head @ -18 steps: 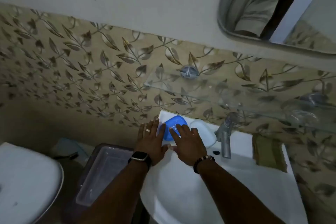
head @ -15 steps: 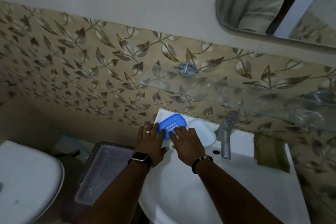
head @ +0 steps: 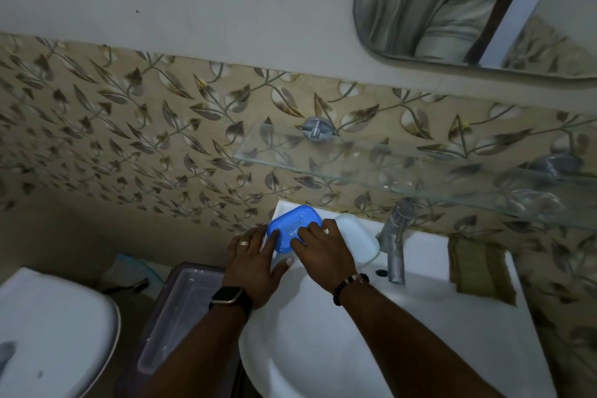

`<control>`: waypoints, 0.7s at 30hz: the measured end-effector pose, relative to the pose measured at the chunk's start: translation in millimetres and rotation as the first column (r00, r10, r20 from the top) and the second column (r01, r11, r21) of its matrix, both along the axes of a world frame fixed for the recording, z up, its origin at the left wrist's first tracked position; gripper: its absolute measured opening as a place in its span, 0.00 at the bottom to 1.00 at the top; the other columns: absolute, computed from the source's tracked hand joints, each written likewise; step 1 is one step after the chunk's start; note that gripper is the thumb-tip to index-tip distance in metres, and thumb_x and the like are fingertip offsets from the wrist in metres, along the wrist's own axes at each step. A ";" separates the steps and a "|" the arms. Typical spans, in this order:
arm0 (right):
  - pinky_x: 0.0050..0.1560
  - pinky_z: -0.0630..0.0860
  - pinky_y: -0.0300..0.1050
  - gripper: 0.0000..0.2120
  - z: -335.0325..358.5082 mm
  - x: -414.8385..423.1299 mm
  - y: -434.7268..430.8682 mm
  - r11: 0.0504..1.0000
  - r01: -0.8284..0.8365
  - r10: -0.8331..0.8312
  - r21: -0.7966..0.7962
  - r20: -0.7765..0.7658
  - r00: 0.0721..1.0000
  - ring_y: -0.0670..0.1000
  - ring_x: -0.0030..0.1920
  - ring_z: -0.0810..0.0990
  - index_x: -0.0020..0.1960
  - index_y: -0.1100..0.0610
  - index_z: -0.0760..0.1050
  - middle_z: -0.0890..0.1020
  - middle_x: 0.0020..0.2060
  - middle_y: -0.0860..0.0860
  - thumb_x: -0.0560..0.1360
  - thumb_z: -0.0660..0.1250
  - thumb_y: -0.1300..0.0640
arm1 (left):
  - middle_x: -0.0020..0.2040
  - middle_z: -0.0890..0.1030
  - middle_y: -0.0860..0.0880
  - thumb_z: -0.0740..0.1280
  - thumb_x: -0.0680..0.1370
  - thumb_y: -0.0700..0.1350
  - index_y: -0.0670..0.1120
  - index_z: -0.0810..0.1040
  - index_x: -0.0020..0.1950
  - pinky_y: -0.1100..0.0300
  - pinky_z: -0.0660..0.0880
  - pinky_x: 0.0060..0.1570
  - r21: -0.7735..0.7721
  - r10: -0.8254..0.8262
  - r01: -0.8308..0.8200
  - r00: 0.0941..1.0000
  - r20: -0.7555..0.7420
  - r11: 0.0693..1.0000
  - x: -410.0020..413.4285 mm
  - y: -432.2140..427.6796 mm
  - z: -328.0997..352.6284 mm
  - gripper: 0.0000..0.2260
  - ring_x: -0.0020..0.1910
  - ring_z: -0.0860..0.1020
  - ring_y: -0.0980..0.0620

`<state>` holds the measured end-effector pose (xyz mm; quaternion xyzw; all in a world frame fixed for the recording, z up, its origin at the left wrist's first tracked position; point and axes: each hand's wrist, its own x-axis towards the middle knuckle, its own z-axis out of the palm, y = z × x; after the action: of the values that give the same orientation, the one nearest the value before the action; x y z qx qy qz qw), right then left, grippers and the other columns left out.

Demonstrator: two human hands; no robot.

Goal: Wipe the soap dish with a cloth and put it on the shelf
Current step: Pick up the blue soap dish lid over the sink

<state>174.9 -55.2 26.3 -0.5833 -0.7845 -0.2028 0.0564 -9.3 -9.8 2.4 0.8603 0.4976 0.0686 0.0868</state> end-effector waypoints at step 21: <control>0.51 0.72 0.54 0.13 10.3 5.2 -193.4 0.930 0.342 -0.338 0.136 -0.052 0.940 0.57 0.46 0.79 0.50 0.55 0.78 0.80 0.44 0.53 0.79 0.56 0.64 | 0.48 0.85 0.34 0.68 0.81 0.41 0.38 0.82 0.53 0.53 0.84 0.43 -0.679 0.520 0.417 0.439 0.733 0.605 65.6 -109.1 15.2 0.07 0.44 0.84 0.40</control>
<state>180.0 -248.6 36.5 -0.7077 -0.6540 -0.2571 0.0732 56.3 -118.9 17.6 0.5297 0.3751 0.2869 0.7046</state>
